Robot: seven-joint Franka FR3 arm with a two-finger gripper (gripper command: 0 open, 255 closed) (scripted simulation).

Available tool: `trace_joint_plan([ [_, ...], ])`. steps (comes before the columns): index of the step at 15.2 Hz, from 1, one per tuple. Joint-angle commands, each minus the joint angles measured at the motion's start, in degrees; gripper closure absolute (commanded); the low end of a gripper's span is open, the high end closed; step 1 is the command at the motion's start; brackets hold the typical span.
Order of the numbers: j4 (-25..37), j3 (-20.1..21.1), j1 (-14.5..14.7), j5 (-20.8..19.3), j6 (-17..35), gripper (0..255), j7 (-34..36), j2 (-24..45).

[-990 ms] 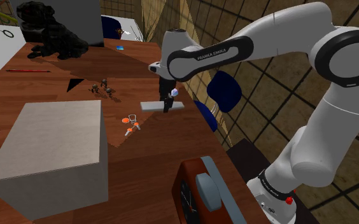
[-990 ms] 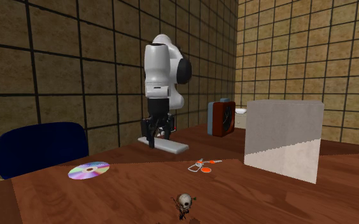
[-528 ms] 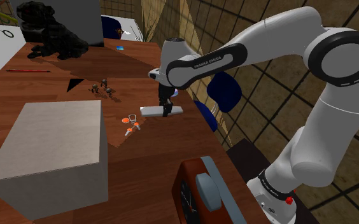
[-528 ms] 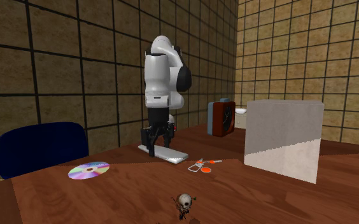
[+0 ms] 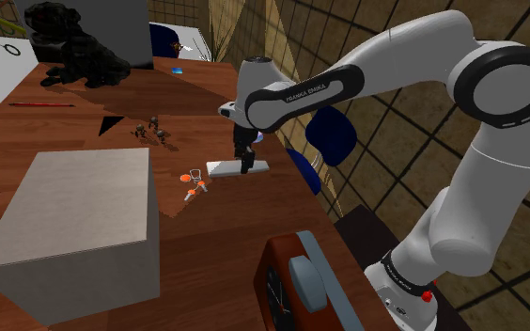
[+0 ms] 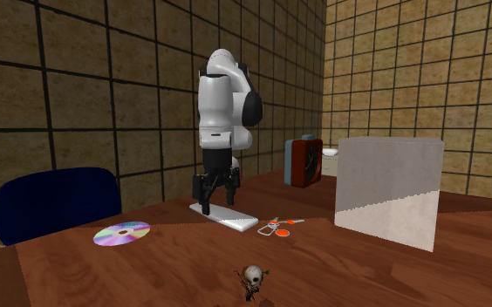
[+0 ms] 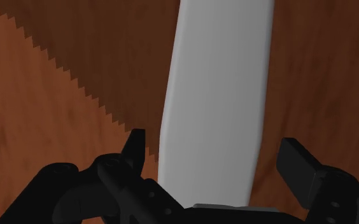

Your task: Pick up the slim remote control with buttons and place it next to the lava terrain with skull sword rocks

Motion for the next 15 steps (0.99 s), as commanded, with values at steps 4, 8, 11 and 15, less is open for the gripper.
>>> trace_joint_plan([
  [4, 0.00, 0.00, 0.00, 0.00, 0.00, 0, 0.00, 0.00],
  [8, 3.13, 0.11, -0.17, 0.58, -6.60, 0, -0.39, -3.51],
  [11, 3.13, 0.11, -0.16, 0.58, -6.60, 0, -0.39, -3.51],
  [15, 3.13, 0.11, -0.16, 0.58, -6.60, 0, -0.39, -3.51],
])
